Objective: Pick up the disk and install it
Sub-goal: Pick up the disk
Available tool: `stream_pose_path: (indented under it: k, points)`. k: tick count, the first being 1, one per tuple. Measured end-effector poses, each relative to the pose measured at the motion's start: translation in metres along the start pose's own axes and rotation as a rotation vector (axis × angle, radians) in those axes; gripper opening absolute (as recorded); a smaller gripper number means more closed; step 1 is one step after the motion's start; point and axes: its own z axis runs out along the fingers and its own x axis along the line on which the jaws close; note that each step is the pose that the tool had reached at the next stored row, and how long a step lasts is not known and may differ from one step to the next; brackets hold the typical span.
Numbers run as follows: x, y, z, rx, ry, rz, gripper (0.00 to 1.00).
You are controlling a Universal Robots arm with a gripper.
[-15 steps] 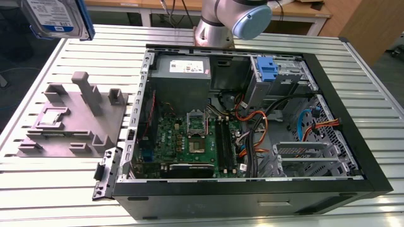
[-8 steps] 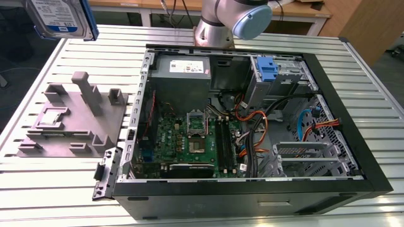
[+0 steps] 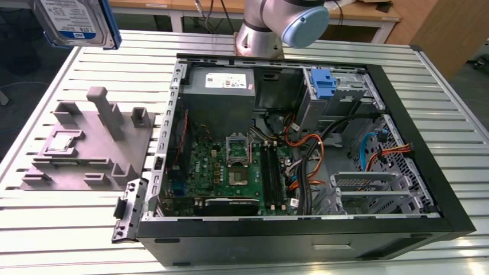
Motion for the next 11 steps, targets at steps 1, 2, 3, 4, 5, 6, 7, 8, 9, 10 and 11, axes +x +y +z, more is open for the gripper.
stream_pose_path:
  k: [1, 2, 3, 4, 5, 6, 7, 8, 9, 10, 11]
  points:
    - [0.0, -0.0001, 0.0, -0.0001, 0.0, 0.0, 0.36]
    - [0.0, -0.0002, 0.0, -0.0001, 0.0, 0.0, 0.36]
    - [0.0, -0.0005, -0.0001, -0.0001, 0.0, 0.0, 0.36]
    - [0.0, -0.0007, 0.0, -0.0001, 0.0, 0.0, 0.36]
    - [0.0, -0.0007, 0.0, 0.0, 0.0, 0.0, 0.36]
    - [0.0, -0.0008, -0.0001, -0.0001, 0.0, 0.0, 0.36]
    - [-0.0001, -0.0011, -0.0001, -0.0001, 0.0, 0.0, 0.36]
    - [-0.0001, -0.0016, -0.0001, -0.0002, 0.0001, 0.0, 0.36]
    - [-0.0001, -0.0021, -0.0001, -0.0002, 0.0001, 0.0, 0.36]
    - [-0.0001, -0.0025, -0.0001, -0.0001, 0.0, 0.0, 0.36]
    - [-0.0001, -0.0027, -0.0001, 0.0, 0.0, 0.0, 0.36]
